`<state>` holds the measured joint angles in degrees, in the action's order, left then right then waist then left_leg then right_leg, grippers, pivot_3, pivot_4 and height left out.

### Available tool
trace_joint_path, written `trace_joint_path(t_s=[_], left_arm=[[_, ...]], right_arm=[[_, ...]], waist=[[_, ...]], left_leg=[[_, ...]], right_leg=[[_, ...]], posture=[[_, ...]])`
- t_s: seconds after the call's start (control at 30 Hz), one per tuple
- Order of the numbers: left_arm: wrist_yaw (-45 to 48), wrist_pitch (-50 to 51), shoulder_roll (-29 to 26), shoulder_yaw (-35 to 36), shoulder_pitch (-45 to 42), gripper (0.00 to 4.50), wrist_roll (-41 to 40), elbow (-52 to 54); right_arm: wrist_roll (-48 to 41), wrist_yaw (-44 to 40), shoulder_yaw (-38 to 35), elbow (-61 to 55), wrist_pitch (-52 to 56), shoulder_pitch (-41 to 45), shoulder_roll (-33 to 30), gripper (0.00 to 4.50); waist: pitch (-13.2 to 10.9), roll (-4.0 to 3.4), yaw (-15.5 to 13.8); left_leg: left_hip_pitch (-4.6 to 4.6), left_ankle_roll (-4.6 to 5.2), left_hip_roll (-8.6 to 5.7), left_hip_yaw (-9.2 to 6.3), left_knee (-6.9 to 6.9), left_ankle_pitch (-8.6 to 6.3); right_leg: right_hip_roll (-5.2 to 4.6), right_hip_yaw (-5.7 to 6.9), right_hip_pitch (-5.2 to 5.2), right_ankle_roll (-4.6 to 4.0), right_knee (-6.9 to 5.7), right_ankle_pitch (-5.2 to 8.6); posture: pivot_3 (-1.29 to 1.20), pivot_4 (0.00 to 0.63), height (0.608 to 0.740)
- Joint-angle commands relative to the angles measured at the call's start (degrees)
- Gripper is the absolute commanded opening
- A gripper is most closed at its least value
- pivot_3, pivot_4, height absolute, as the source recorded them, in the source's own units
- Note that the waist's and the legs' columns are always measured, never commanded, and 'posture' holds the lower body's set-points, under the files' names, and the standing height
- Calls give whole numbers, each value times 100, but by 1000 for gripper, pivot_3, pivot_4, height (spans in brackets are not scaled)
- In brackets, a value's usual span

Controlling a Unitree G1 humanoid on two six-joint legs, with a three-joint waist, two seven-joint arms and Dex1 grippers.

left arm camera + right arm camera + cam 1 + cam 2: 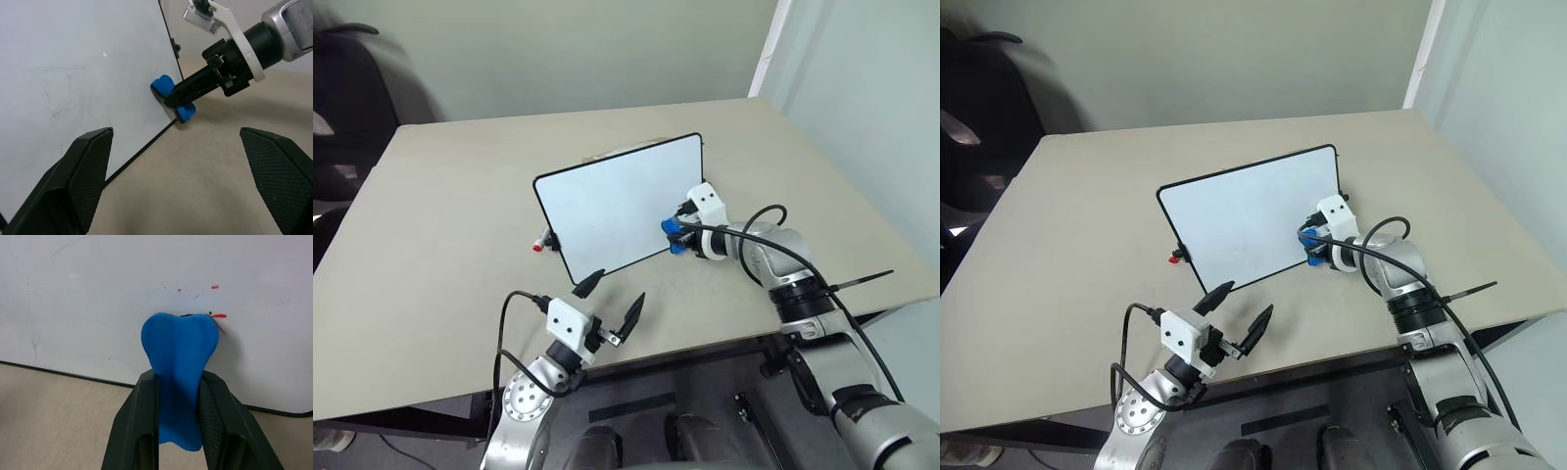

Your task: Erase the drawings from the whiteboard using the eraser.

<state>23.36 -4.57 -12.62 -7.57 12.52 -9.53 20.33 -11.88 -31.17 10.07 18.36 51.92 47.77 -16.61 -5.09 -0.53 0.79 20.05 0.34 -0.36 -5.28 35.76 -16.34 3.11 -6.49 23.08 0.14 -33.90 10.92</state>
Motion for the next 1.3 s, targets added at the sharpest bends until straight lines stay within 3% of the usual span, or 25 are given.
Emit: trace_joint_path(t_s=[0.03,0.4,0.73,0.97,1.3], left_arm=[[-19,-24,-18,38,-7,4500,-36,290],[-15,-8,-32,34,-41,4500,-40,279],[-20,-15,-38,51,-80,4500,-32,253],[-10,-12,-55,69,-106,4500,-39,229],[-5,-14,-45,52,-161,4500,-37,166]], right_arm=[[66,93,-213,59,-217,295,-2,1034],[-62,5,-423,-528,-145,506,-21,1034],[145,108,-134,307,-69,98,178,1034],[242,134,-187,891,-94,240,107,1034],[242,273,-424,742,-263,736,7,1034]], waist=[[0,0,0],[-11,12,-4],[-3,18,-12],[-6,17,-15],[-26,18,-16]], left_leg=[[1,-4,0,0,0,-2],[0,-10,1,-2,-6,-6],[-12,-15,1,1,-2,-9],[-12,-19,2,-2,-5,-13],[14,-36,1,0,3,-18]], right_leg=[[0,0,1,0,0,0],[1,2,16,-10,0,-6],[0,3,-4,-19,1,-18],[1,2,15,-21,1,-18],[0,2,17,-31,2,-23]], posture=[[0,150,736],[0,150,736],[0,150,736],[0,150,736],[0,150,736]])
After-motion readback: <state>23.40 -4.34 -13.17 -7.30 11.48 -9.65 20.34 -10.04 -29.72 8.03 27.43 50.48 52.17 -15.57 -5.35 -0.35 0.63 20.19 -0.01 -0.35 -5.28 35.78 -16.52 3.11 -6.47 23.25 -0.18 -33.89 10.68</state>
